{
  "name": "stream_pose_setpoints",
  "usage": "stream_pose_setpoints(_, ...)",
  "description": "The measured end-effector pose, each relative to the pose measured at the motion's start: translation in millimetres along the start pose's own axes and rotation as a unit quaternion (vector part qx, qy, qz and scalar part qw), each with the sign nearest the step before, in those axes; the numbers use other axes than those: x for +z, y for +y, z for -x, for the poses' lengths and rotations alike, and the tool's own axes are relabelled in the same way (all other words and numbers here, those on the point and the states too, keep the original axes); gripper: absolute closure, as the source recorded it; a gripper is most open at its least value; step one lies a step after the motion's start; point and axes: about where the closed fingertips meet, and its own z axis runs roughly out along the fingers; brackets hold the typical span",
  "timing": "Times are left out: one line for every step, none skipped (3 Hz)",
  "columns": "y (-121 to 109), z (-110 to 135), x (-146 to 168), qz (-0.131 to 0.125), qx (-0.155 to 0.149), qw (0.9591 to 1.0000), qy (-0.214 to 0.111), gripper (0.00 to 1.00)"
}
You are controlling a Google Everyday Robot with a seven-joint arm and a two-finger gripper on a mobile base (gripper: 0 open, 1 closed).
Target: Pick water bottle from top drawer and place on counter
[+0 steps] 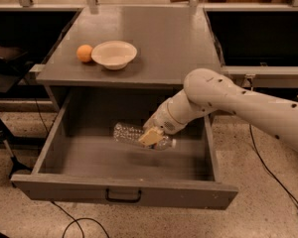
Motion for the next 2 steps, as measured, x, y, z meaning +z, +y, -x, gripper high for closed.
stream_pose_setpoints(-5, 19, -64, -0.028, -0.022, 0.9994, -0.006, 1.00)
stream_pose_setpoints(-12, 40, -121, -0.062, -0.038, 0.9973, -0.005, 1.00)
